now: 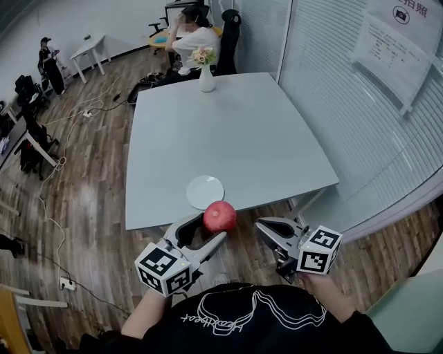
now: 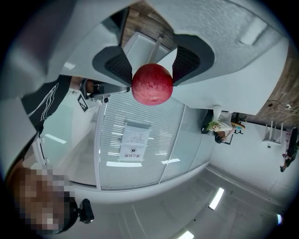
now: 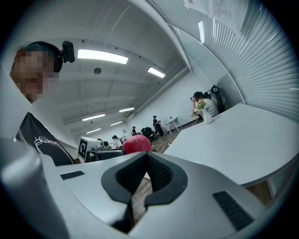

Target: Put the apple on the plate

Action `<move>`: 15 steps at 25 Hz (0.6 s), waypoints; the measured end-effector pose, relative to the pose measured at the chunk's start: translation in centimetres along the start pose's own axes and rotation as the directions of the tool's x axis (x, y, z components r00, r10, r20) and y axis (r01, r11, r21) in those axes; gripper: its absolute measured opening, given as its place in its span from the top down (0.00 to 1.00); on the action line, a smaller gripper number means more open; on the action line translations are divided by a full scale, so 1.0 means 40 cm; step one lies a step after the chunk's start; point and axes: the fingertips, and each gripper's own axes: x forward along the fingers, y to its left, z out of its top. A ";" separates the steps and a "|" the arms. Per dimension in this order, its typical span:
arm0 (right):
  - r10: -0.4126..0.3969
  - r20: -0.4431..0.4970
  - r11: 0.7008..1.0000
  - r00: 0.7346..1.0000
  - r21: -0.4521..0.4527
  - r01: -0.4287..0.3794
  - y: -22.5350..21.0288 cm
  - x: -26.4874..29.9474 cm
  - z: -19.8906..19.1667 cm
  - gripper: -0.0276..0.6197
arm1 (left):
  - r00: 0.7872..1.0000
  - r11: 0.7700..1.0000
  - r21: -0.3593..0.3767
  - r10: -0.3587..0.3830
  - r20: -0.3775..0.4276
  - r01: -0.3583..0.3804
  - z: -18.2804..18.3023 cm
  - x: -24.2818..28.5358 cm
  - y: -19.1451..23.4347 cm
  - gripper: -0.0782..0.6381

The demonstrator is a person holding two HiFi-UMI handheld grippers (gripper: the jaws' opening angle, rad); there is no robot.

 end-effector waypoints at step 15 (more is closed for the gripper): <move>-0.081 0.056 0.996 0.995 0.034 0.079 -0.102 0.164 0.032 0.94 | 0.999 0.999 0.035 -0.015 -0.031 0.016 -0.002 0.058 0.230 0.51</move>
